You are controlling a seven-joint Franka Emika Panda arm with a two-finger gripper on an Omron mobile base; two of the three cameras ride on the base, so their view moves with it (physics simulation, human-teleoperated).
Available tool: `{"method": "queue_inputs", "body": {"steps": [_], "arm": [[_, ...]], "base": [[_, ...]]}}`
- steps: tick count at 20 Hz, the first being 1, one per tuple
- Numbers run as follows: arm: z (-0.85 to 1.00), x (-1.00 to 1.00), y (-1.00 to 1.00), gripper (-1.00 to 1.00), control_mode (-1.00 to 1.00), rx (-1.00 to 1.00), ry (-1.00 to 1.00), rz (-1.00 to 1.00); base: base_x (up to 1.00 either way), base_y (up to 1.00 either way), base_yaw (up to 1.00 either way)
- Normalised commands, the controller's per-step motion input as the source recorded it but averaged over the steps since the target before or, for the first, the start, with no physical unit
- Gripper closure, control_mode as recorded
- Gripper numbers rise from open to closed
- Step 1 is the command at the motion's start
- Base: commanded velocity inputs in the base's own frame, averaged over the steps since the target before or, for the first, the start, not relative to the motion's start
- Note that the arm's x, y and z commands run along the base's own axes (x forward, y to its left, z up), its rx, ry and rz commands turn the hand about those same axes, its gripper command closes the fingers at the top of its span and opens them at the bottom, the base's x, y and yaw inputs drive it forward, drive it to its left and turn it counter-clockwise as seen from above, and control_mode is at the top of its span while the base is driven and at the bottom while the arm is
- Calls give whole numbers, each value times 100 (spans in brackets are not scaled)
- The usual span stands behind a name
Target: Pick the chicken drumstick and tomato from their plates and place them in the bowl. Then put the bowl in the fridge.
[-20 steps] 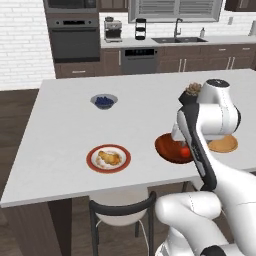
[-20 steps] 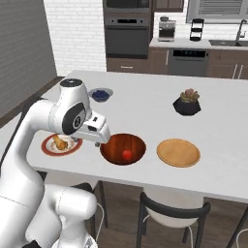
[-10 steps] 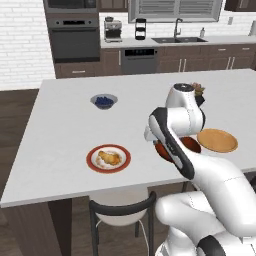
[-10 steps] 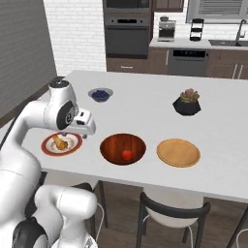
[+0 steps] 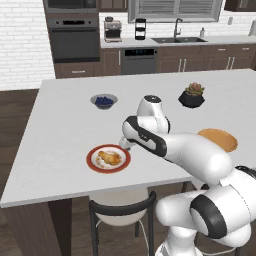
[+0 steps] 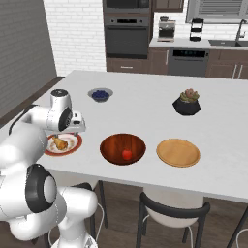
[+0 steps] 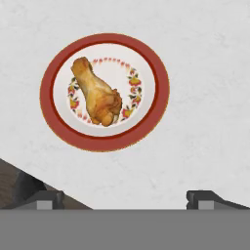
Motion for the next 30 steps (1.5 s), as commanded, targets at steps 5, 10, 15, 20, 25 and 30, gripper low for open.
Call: {"method": "queue_inputs", "body": {"steps": [5,10,15,20,25,30], "arm": [[-20,33,55,-100,-100,-8,11,1],[-35,52,36,-100,-100,-9,22,1],[-32,47,13,-100,-100,-1,22,6],[-50,41,19,-100,-100,-2,13,4],[-41,14,34,-100,-100,-7,1,0],[-28,0,7,-100,-100,-4,-2,0]], "base": [[0,0,0],[0,0,0],[0,0,0],[0,0,0],[0,0,0],[0,0,0]]}}
